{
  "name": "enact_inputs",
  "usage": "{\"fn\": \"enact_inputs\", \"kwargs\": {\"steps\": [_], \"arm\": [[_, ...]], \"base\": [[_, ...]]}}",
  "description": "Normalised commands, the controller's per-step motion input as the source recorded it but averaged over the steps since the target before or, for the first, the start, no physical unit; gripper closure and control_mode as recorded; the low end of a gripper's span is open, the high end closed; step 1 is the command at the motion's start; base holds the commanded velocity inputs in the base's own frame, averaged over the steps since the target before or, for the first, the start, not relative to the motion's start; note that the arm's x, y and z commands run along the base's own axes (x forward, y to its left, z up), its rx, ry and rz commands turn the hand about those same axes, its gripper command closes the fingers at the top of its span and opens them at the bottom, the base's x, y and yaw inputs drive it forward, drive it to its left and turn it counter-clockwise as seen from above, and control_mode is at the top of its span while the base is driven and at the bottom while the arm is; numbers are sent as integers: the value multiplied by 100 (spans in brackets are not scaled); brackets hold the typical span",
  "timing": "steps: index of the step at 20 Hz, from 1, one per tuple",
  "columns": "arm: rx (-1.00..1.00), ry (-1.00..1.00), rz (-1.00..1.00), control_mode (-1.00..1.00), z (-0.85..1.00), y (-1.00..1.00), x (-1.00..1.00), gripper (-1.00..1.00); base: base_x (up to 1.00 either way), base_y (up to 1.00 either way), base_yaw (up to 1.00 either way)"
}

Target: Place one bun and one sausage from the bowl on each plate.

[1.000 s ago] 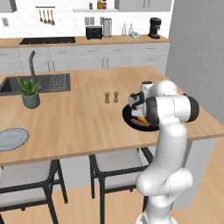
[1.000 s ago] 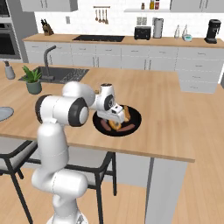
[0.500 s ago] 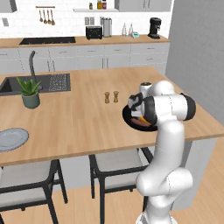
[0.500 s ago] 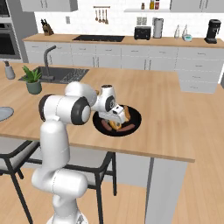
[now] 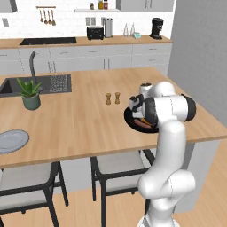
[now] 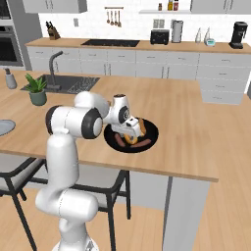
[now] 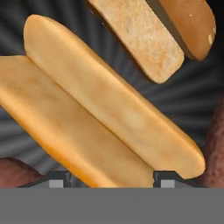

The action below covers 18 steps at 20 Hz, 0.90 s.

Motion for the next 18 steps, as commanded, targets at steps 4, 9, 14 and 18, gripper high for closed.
{"fn": "enact_inputs", "kwargs": {"steps": [4,9,14,18], "arm": [[0,-7,-4,-100,80,16,-12,100],[0,-31,0,-100,97,16,-92,100],[-1,-35,8,-100,45,30,-100,100],[0,0,0,100,0,0,0,100]], "base": [[0,0,0],[0,0,0],[0,0,0],[-96,100,18]]}}
